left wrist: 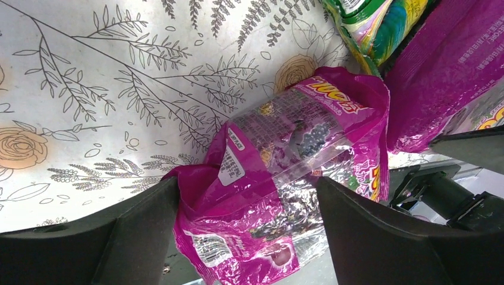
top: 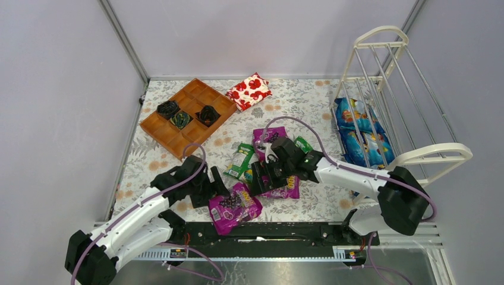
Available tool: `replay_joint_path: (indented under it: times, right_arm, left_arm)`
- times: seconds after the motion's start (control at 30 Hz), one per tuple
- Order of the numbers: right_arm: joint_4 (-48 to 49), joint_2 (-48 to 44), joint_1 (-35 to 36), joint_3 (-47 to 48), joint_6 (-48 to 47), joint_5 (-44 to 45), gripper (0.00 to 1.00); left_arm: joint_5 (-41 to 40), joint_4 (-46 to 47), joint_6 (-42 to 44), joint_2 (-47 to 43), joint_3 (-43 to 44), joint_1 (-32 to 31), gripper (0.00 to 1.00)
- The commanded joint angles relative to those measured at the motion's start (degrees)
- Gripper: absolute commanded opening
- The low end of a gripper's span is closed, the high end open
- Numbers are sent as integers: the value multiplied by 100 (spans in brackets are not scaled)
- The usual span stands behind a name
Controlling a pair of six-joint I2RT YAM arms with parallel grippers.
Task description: Place and organize the candy bags onto the shelf
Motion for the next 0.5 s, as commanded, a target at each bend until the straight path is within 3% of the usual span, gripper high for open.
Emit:
replay_joint_path:
  times: [0.0,0.07,0.2,0.47]
  right_arm:
    - [624,280,165,-148,174,-353,92]
    - [720,484,201,-160,178,-503,88]
    - [881,852,258,-144,189,-702,77]
    - [722,1138,261,116,124,-580,32]
  left_arm:
    - [169,217,-95,-87,-136,-28,87]
    - [347,470,-117,-36,-273,-28,85]
    - [490,932,-203,126,-434,-29,66]
    - [74,1534,-232,354,-235,-37,41]
